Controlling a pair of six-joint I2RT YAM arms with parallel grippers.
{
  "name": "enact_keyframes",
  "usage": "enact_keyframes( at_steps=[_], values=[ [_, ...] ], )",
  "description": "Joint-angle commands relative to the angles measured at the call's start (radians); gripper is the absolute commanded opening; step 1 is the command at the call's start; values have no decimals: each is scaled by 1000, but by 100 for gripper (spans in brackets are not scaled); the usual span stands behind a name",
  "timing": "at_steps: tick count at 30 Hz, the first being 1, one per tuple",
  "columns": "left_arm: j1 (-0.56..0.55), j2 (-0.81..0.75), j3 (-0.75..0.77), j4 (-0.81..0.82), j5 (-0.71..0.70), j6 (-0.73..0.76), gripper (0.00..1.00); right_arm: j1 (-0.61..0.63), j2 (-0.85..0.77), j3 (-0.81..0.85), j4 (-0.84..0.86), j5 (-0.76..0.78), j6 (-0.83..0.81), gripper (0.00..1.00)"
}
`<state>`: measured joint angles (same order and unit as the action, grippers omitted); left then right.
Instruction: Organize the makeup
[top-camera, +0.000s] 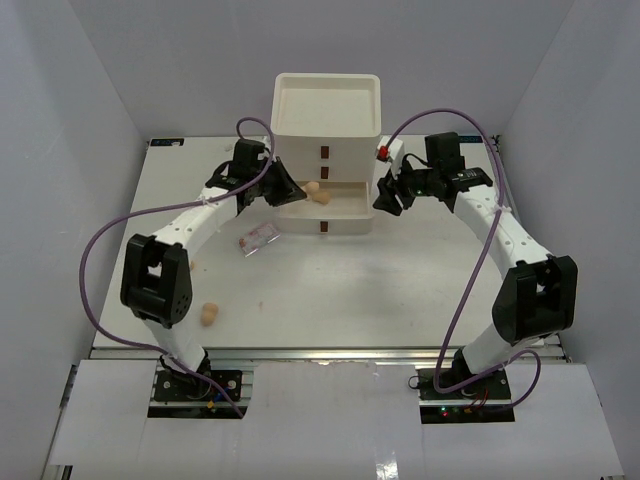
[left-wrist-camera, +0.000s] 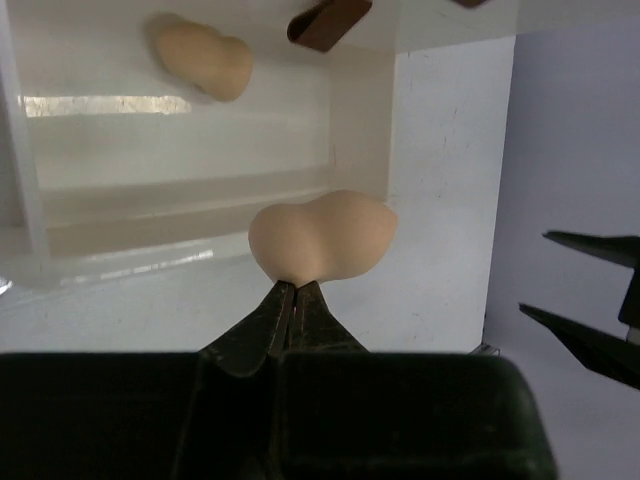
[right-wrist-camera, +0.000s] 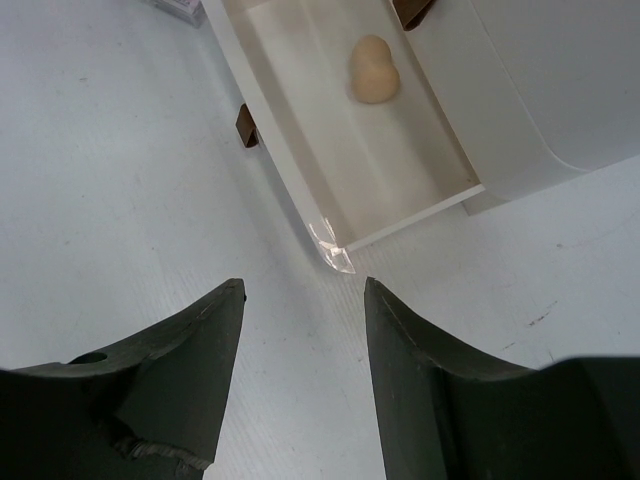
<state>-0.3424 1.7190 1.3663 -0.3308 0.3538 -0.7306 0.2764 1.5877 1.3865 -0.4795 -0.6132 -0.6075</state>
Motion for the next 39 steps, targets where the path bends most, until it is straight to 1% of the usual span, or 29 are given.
enact_keyframes(
  at_steps=[1, 5, 7, 10, 15, 17, 19, 21, 22, 23, 25, 27, 29, 31, 35, 36, 39],
  values=[
    [-8, 112, 120, -5, 12, 20, 12, -24, -64, -27, 1, -20, 1, 58],
    [-9, 126, 133, -14, -1, 19, 31, -39, -84, -49, 1, -25, -3, 58],
    [-9, 118, 137, -18, -5, 26, 43, -42, -86, -60, 1, -32, -5, 58],
    [-9, 92, 133, -32, -23, 38, 53, -42, -84, -66, 1, -51, -6, 58],
    [-9, -14, 79, -66, -64, 41, 53, -42, -73, -59, -18, -95, -21, 58],
    [-9, -87, -6, -96, -129, 16, 48, -41, -70, -60, -40, -131, -42, 58],
    [-8, -195, -77, -125, -190, -36, 44, -39, -69, -64, -53, -152, -52, 58],
    [5, -282, -202, -181, -273, -90, 38, -36, -72, -85, -56, -157, -54, 58],
    [13, -330, -211, -187, -276, -124, 38, -36, -74, -94, -56, -155, -54, 58],
    [41, -393, -289, -253, -298, -177, 38, -36, -75, -106, -53, -155, -53, 58],
    [91, -472, -400, -350, -319, -247, 41, -35, -75, -120, -49, -154, -50, 58],
    [143, -520, -503, -435, -330, -304, 46, -34, -75, -127, -42, -157, -44, 58],
    [168, -557, -528, -506, -385, -350, 53, -34, -71, -131, -37, -160, -40, 58],
    [174, -573, -516, -594, -471, -401, 59, -33, -69, -133, -31, -160, -35, 58],
    [174, -509, -442, -802, -632, -487, 66, -33, -60, -133, -25, -164, -27, 58],
    [175, -472, -434, -824, -673, -506, 67, -33, -57, -133, -22, -163, -26, 58],
    [177, -408, -425, -863, -703, -518, 68, -31, -57, -131, -21, -159, -22, 58]
  ],
)
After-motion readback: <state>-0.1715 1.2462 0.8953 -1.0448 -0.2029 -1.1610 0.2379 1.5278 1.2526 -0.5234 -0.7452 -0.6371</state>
